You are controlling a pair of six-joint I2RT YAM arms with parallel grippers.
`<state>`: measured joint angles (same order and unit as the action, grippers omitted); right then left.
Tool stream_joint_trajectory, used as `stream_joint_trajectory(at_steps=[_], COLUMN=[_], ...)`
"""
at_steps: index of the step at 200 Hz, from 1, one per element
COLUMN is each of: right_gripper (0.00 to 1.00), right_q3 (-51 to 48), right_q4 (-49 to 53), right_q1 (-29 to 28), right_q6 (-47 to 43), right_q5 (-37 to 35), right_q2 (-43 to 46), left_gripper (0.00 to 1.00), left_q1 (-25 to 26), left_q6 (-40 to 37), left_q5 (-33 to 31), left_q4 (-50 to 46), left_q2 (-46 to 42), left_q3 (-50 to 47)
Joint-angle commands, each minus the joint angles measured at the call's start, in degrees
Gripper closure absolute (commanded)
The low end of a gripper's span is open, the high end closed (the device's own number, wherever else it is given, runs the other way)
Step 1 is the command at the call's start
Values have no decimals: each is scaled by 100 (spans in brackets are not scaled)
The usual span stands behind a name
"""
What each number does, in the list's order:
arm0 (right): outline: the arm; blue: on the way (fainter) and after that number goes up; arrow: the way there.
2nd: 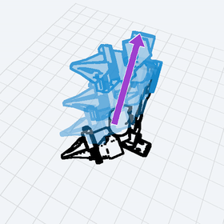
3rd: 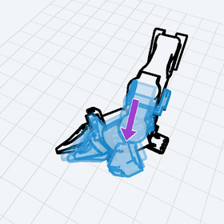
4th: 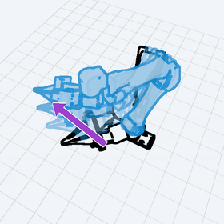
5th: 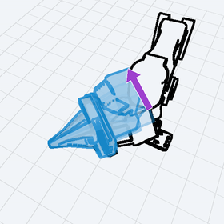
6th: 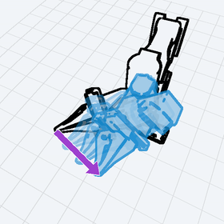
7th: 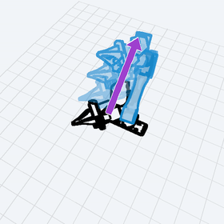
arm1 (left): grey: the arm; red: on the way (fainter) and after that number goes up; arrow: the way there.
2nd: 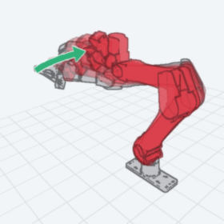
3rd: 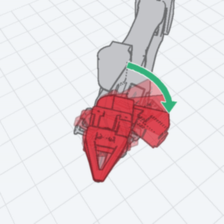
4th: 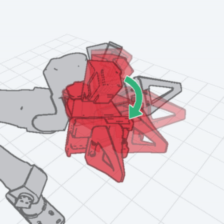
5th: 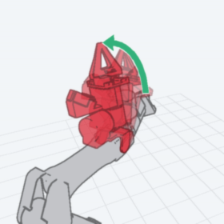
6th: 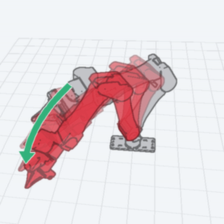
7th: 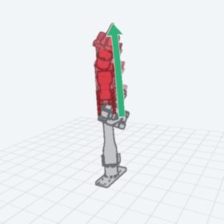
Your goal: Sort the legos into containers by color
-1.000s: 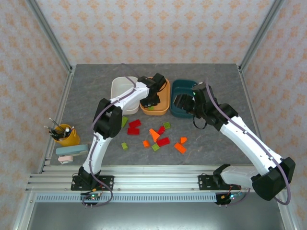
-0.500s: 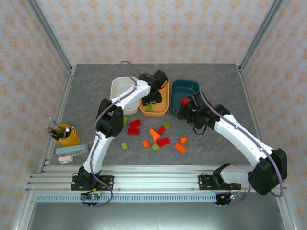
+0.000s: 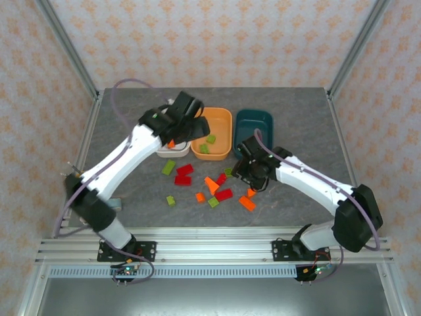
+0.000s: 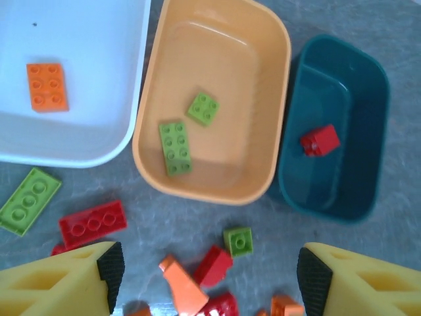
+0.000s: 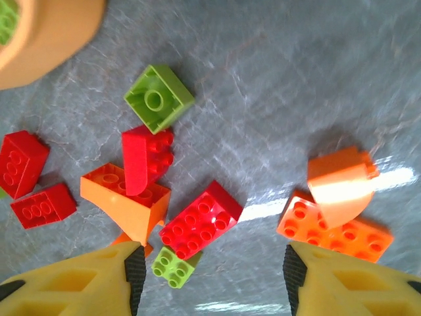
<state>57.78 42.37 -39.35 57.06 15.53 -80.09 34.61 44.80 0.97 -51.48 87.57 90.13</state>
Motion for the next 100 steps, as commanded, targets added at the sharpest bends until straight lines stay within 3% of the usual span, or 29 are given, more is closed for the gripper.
stream_joint_trajectory(at_steps=[1, 40, 69, 100], right_gripper=[41, 40, 39, 38], right_q3=[-147, -323, -432, -271], right_q4=[-249, -559, -832, -974], right_q1=[-169, -327, -327, -336], right_q6=[1342, 2718, 3470, 3645], right_q5=[208, 248, 319, 467], right_q2=[-270, -571, -825, -1233], left_gripper=[25, 24, 23, 23], left_q1=[195, 352, 363, 362], left_q6=[-99, 182, 288, 379], left_q5=[-71, -57, -180, -229], left_q4=[525, 752, 330, 144], left_q2=[-753, -2601, -3476, -3910], left_q3=[-1343, -3148, -3552, -3694])
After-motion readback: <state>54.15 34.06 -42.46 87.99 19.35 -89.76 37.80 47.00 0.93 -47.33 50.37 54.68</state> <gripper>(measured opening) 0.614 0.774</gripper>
